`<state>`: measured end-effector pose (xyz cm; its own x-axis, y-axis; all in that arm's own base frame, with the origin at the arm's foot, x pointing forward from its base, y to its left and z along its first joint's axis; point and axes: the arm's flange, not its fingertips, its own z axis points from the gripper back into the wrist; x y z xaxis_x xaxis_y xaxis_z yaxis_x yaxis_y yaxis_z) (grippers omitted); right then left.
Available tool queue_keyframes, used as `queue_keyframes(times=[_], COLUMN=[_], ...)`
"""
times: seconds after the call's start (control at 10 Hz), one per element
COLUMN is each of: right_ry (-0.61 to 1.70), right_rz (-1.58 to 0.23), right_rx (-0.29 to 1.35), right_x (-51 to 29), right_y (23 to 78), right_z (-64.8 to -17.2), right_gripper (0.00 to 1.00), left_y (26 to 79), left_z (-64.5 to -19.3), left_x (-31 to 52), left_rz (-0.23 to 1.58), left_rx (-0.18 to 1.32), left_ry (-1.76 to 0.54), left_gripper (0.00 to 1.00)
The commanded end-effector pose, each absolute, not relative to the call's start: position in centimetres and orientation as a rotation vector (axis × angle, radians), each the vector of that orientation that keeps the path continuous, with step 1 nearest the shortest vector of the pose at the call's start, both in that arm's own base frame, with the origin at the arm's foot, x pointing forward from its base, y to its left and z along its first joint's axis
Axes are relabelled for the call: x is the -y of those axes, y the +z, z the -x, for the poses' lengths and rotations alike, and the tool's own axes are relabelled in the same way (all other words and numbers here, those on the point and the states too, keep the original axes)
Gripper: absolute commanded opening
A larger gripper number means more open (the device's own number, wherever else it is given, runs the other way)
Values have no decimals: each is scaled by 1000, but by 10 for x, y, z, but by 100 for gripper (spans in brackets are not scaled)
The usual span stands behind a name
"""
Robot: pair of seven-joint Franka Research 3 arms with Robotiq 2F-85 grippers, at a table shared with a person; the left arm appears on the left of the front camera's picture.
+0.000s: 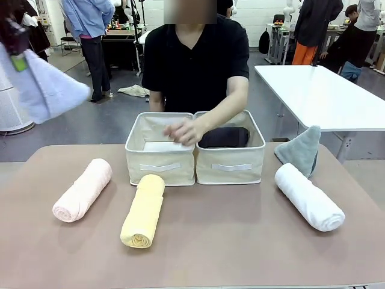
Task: Sort the towels based on their folding style.
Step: Pick up one triangle-folded towel and place it in the left Fabric basket.
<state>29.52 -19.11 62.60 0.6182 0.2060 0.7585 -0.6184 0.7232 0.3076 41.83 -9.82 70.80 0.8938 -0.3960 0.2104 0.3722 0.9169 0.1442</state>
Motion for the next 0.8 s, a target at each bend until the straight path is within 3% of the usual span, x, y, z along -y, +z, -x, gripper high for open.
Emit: queue_keyframes(times=[0.0, 0.2, 0.4, 0.7], right_ry=[511, 511, 511, 511], right_rz=[-600, -600, -600, -600], right_rx=[765, 765, 765, 765], right_x=[190, 190, 190, 190], right_y=[625, 625, 625, 625], right_z=[-296, -296, -296, -296], right_gripper=[100, 100, 100, 100], left_y=[701, 683, 674, 661], left_z=[-429, -433, -436, -397], left_x=[110, 135, 158, 71], left_rz=[6, 100, 66, -93], left_rx=[181, 134, 158, 147], left_ry=[-532, -624, -722, -782], left_gripper=[17, 17, 17, 17])
